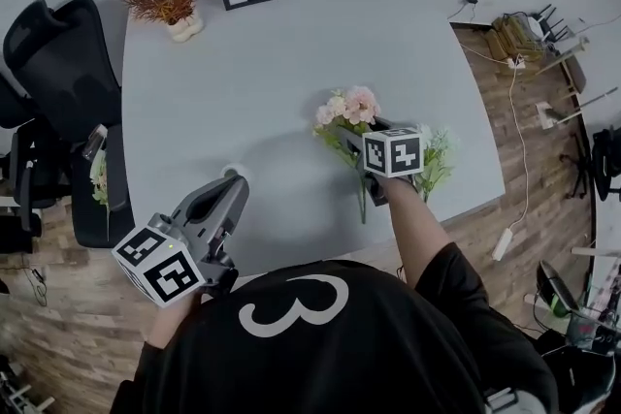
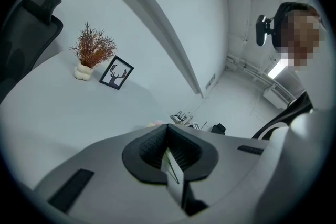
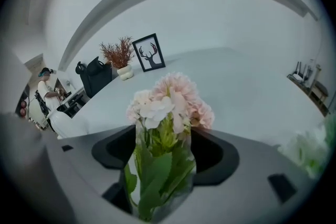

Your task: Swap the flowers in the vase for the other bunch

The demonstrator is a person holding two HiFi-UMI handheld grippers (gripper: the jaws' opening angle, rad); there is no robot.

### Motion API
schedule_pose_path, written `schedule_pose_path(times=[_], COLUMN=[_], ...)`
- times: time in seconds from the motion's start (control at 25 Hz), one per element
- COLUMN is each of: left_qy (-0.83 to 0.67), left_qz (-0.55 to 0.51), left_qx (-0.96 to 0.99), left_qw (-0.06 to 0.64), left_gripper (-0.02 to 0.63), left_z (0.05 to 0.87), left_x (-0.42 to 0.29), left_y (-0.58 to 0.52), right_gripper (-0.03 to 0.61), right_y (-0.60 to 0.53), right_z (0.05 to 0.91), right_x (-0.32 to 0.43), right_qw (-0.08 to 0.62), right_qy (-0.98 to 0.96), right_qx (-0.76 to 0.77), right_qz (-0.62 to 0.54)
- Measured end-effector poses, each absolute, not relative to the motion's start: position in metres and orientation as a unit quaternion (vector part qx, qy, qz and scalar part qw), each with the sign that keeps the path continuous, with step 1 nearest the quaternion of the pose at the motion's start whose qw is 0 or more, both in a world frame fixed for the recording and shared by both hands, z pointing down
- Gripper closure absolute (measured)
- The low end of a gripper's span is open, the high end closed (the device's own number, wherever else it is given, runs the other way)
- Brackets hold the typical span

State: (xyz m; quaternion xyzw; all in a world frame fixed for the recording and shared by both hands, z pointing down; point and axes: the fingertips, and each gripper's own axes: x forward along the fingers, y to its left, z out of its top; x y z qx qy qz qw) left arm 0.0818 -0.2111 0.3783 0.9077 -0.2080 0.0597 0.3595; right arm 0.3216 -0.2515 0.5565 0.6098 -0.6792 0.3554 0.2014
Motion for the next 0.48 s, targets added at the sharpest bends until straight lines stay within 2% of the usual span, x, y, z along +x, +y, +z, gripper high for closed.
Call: schedule_pose_path(times=[0.48], left_qy=[-0.239], left_qz=[0.061], left_qx=[0.901], left_qw=[0.357], left_gripper=[0.601], left_z=[0.376], left_x=[0.063], left_y=[-0.220], right_gripper=[0.310], right_y=[-0.256], right_z=[0.584], right_x=[0.320], right_qw=[0.234], right_qy=[-0.666], right_qx=[0.600], right_qz=[0.376])
